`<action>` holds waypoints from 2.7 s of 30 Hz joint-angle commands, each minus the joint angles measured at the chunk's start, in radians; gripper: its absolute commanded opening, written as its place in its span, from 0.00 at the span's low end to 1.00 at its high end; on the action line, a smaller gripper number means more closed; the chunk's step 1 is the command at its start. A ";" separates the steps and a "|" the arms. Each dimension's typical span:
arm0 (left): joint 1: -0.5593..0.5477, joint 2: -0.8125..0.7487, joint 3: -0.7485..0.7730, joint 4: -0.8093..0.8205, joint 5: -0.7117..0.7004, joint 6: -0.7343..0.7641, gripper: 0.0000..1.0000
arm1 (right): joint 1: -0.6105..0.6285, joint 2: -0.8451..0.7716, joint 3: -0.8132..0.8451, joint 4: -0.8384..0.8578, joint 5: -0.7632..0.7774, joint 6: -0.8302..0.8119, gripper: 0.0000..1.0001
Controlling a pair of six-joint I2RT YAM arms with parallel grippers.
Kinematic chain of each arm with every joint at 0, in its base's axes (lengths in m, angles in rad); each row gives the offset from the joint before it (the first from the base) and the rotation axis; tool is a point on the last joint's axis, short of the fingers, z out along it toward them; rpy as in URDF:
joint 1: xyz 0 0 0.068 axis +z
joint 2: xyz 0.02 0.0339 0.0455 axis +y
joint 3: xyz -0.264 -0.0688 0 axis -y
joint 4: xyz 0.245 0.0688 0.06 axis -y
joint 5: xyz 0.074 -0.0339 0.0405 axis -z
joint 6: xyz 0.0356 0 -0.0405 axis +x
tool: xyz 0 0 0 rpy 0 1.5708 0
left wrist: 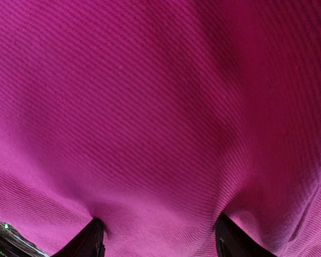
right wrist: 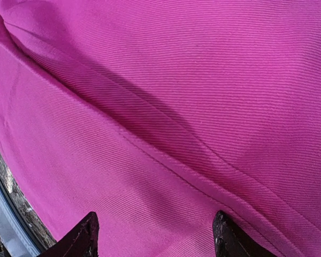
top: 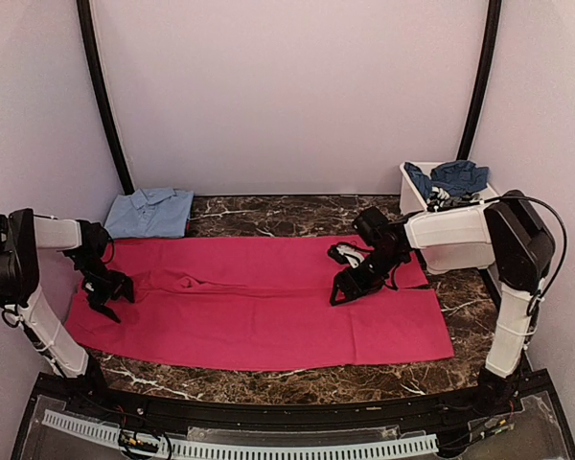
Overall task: Fold and stack the mixed laundry pile
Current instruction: Flatten out the crumpled trousers at the center of the board.
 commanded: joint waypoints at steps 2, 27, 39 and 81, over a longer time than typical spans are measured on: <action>-0.009 0.137 0.113 0.259 0.054 0.096 0.68 | -0.061 0.095 0.104 -0.029 0.064 -0.041 0.70; -0.024 -0.571 -0.136 -0.047 -0.095 -0.053 0.87 | 0.215 -0.471 -0.265 -0.094 0.300 0.572 0.71; 0.062 -0.550 -0.198 0.000 -0.019 -0.054 0.90 | -0.003 -0.732 -0.445 -0.156 0.406 0.829 0.64; 0.019 0.160 0.168 0.323 0.043 0.148 0.65 | -0.188 0.123 0.140 0.125 0.222 0.361 0.55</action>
